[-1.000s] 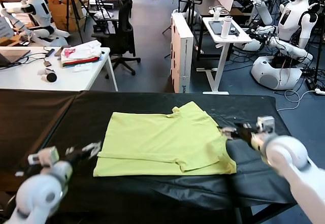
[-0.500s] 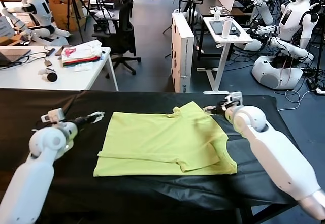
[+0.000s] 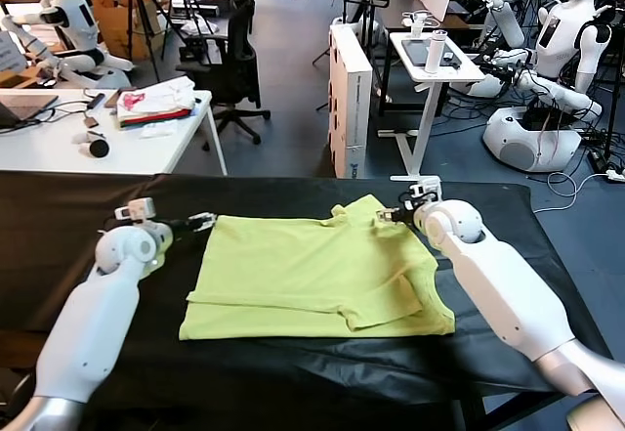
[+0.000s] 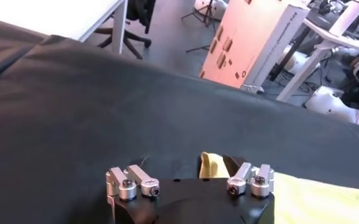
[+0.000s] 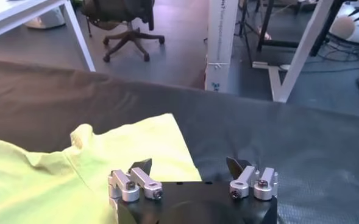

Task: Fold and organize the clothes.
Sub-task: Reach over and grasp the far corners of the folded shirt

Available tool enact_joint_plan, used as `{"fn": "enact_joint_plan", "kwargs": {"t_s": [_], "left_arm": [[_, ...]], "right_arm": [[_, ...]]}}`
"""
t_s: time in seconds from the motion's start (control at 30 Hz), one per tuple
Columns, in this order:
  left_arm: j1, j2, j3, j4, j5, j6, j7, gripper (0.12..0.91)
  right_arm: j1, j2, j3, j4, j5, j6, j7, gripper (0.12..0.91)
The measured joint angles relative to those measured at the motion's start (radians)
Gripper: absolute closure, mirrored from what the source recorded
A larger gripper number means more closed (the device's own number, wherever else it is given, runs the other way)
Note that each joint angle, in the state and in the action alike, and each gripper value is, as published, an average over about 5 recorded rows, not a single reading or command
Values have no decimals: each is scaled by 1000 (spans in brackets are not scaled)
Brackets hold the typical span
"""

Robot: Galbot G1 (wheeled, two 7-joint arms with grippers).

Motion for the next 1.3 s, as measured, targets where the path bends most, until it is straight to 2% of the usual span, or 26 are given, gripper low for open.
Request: {"fn": "enact_joint_plan", "kwargs": {"t_s": [0.3, 0.4, 0.47, 0.57, 0.63, 0.73, 0.87, 0.9, 0.97, 1.03, 1.17, 1.3], "left_arm": [[-18, -26, 25, 12, 20, 0, 0, 123], [-18, -30, 29, 13, 24, 0, 0, 123], [-18, -31, 30, 13, 24, 0, 0, 135], [-16, -32, 32, 14, 27, 0, 0, 236], [-14, -32, 33, 14, 29, -1, 0, 343], [-13, -33, 34, 15, 34, -1, 2, 483], [-12, -35, 37, 17, 43, 0, 6, 654], [-12, -35, 37, 17, 47, 0, 9, 692], [-12, -35, 39, 18, 53, 0, 14, 772], [-10, -36, 38, 17, 59, 0, 17, 820], [-1, -37, 29, 6, 59, 0, 14, 868], [17, -26, 10, -23, 37, 0, 2, 882]], "right_arm": [[0, 7, 2, -6, -9, 0, -3, 130], [1, 5, 2, -9, -10, 0, -5, 203], [3, 5, 2, -12, -10, 0, -6, 281], [5, 5, 2, -15, -10, 0, -8, 383], [5, 5, 2, -15, -10, 0, -8, 443], [5, 5, 2, -16, -12, 0, -8, 590], [4, 6, 4, -19, -13, 0, -9, 823], [3, 6, 6, -19, -13, 0, -10, 856], [-1, 6, 10, -18, -13, 0, -12, 886], [-6, 6, 15, -16, -13, 0, -16, 886], [-18, 2, 33, -1, -7, 4, -26, 887], [-40, -14, 63, 30, 8, 50, -30, 887]]}}
